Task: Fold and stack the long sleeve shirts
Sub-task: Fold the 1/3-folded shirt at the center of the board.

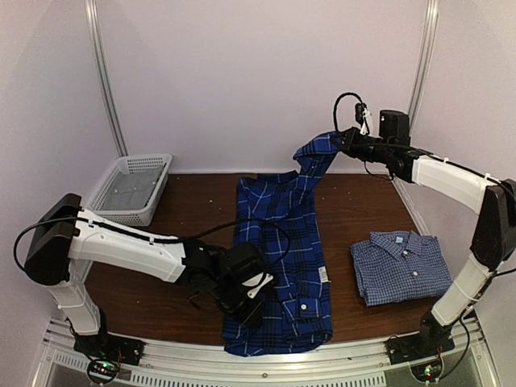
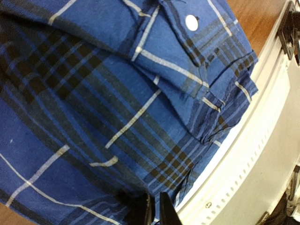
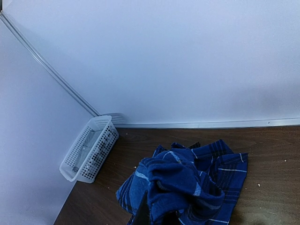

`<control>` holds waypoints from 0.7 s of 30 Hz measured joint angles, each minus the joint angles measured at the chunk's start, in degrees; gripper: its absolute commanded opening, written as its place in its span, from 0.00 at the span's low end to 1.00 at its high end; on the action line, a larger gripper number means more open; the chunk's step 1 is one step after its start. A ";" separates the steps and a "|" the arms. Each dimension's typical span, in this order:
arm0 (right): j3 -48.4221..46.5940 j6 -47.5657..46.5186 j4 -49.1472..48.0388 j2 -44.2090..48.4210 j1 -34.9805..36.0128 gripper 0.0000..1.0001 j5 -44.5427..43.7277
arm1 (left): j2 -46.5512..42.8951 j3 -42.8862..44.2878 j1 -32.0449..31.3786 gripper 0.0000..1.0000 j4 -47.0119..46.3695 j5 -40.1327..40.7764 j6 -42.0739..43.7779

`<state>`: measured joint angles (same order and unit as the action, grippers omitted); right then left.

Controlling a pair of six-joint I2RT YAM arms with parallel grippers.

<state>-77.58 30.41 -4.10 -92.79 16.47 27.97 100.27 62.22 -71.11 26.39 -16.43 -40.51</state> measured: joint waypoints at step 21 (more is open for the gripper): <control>8.70 6.97 -5.44 0.02 0.63 0.00 10.86 | -10.32 -0.70 10.27 0.50 -4.11 -5.75 2.78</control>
<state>-68.88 37.39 -9.54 -92.77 17.10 38.83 89.95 61.52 -60.84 22.28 -22.17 -37.74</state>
